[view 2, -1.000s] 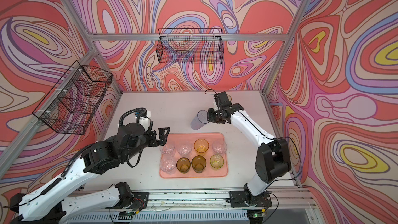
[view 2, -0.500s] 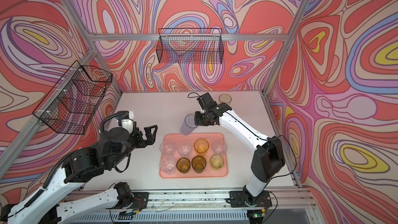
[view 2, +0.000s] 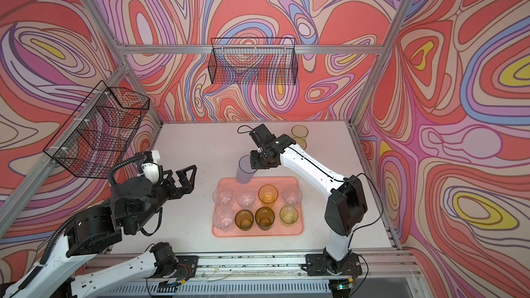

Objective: Place the glasses into the tray
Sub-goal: Place the glass on the tray.

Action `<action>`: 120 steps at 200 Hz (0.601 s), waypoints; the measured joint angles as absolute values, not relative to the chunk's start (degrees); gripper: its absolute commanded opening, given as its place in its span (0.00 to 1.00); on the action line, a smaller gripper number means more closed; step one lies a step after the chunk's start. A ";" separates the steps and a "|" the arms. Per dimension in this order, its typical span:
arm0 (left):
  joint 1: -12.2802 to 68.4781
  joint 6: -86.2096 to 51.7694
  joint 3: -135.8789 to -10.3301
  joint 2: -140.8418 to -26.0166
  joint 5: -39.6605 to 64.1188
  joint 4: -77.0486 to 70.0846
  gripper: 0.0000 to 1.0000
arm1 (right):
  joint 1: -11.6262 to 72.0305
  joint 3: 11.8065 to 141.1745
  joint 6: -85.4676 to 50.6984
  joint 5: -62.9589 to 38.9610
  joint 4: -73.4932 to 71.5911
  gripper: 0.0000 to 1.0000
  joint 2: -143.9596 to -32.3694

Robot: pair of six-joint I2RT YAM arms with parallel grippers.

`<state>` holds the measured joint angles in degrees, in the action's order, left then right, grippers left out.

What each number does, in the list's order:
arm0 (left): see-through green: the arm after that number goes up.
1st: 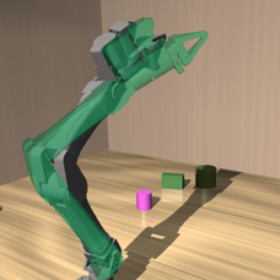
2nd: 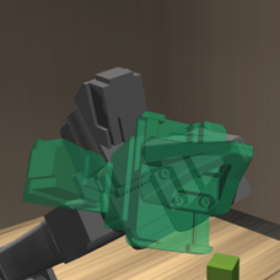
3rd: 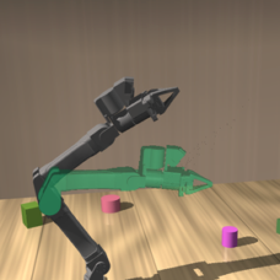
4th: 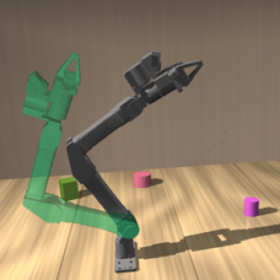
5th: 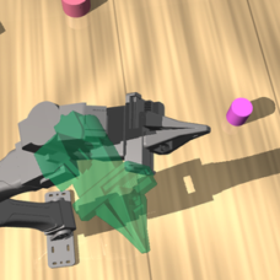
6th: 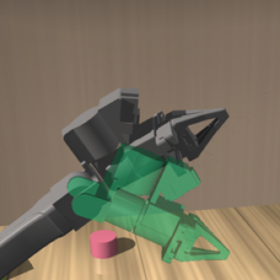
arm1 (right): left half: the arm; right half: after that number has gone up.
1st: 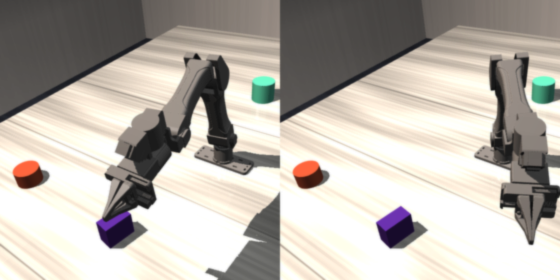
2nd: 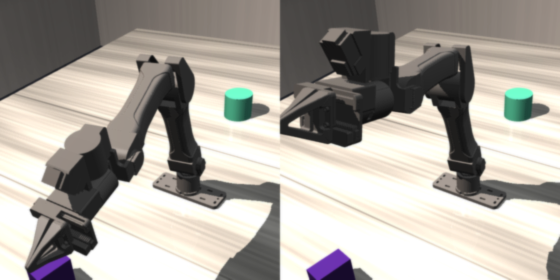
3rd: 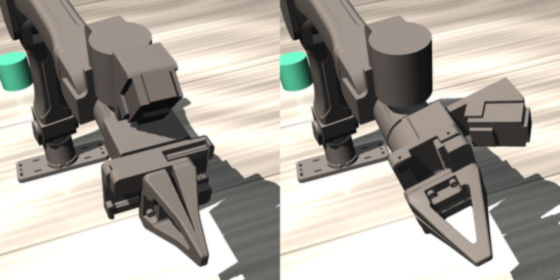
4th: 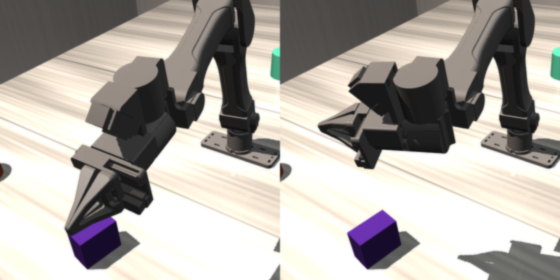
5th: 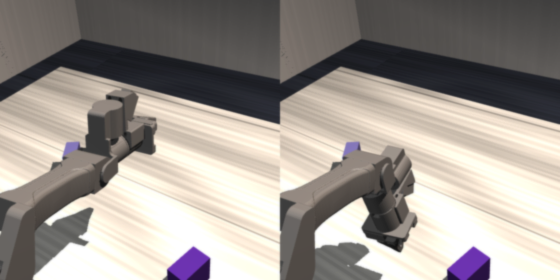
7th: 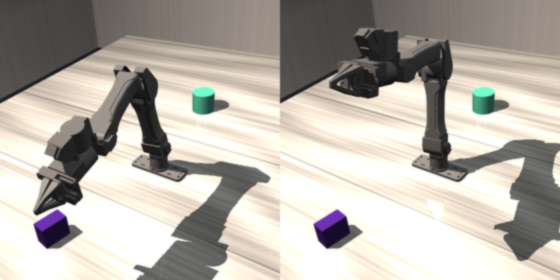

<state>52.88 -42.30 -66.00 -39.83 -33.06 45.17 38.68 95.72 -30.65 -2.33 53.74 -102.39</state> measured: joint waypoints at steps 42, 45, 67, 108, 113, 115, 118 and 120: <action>52.88 -42.83 -65.39 -38.61 -33.19 45.01 1.00 | 41.19 98.76 -30.65 -1.61 54.65 0.00 -106.45; 52.88 -42.92 -65.36 -38.59 -33.23 44.99 1.00 | 41.36 98.89 -30.65 -1.56 54.81 0.00 -106.76; 52.88 -43.40 -65.23 -38.61 -33.28 44.91 1.00 | 42.15 100.18 -30.65 -1.39 55.42 0.00 -108.42; 52.88 -43.75 -65.19 -38.65 -33.30 44.77 1.00 | 43.20 102.04 -30.63 -1.21 56.01 0.00 -109.25; 52.88 -43.72 -65.14 -38.63 -33.47 44.77 1.00 | 43.33 102.24 -30.63 -1.23 56.05 0.00 -109.32; 52.88 -43.72 -65.12 -38.63 -33.52 44.77 1.00 | 43.35 102.28 -30.61 -1.21 56.05 0.00 -109.32; 52.88 -43.75 -65.08 -38.59 -33.65 44.80 1.00 | 43.44 102.35 -30.61 -1.23 56.03 0.00 -109.34; 52.88 -43.72 -64.99 -38.57 -33.78 44.77 1.00 | 43.51 102.39 -30.61 -1.21 56.01 0.00 -109.36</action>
<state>52.88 -43.72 -64.99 -38.57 -33.78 44.77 43.51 102.39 -30.61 -1.21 56.01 -109.36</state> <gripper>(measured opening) 0.999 0.050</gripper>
